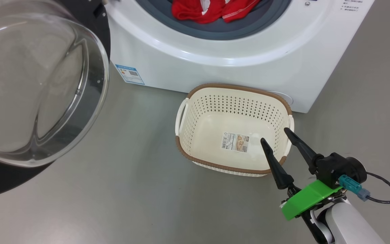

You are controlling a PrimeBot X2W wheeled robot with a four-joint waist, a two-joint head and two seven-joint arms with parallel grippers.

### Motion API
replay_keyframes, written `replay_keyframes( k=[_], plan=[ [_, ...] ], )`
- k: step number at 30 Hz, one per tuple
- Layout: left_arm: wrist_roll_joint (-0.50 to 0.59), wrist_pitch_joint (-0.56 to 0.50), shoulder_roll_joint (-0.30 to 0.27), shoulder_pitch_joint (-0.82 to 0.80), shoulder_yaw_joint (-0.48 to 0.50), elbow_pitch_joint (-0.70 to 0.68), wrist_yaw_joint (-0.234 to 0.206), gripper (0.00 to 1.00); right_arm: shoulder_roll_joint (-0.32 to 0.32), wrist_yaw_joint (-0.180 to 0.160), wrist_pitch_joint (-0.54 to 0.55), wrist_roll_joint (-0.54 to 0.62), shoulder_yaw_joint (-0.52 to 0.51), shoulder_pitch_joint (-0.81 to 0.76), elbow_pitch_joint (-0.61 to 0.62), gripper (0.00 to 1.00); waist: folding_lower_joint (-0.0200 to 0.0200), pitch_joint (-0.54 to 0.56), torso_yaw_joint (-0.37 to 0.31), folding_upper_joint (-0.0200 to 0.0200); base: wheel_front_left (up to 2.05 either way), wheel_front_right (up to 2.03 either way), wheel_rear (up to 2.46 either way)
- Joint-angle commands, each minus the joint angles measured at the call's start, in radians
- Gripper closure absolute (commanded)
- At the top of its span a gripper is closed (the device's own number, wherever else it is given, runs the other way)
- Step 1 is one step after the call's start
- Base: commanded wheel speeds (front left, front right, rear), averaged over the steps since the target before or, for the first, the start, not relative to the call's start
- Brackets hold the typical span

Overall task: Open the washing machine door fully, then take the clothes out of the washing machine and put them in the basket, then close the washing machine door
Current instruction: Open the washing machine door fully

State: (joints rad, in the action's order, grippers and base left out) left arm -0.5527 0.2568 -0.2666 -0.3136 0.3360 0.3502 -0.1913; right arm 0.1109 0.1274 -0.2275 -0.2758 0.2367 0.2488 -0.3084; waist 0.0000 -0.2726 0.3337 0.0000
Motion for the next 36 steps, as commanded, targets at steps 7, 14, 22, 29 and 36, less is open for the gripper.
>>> replay_keyframes(
  k=[7,14,22,29,36],
  plan=[
    [0.024,0.005,-0.055,-0.028,0.034,-0.019,0.019,0.73,-0.014,0.003,-0.002,0.009,0.009,0.029,0.025,0.00,0.0000,0.011,-0.021,0.0000,0.00,0.00,0.00],
    [0.058,0.005,-0.049,0.014,0.020,-0.114,0.019,0.00,-0.032,0.003,-0.016,-0.004,0.004,0.025,-0.004,0.00,0.0000,0.062,-0.050,0.0000,0.00,0.00,0.00],
    [0.054,-0.025,-0.045,0.059,0.005,-0.313,0.022,0.00,-0.050,0.003,-0.030,-0.021,-0.007,0.013,-0.036,0.00,0.0000,0.134,-0.099,0.0000,0.00,0.00,0.00],
    [0.090,-0.074,-0.048,0.090,-0.067,-0.447,0.032,0.00,-0.057,0.003,-0.034,-0.021,-0.039,-0.001,-0.044,0.00,0.0000,0.180,-0.147,0.0000,0.00,0.00,0.00],
    [0.116,-0.120,-0.043,0.113,-0.161,-0.507,0.061,0.00,-0.060,0.003,-0.034,-0.009,-0.074,-0.013,-0.013,0.00,0.0000,0.198,-0.213,0.0000,0.00,0.00,0.00]
  ],
)
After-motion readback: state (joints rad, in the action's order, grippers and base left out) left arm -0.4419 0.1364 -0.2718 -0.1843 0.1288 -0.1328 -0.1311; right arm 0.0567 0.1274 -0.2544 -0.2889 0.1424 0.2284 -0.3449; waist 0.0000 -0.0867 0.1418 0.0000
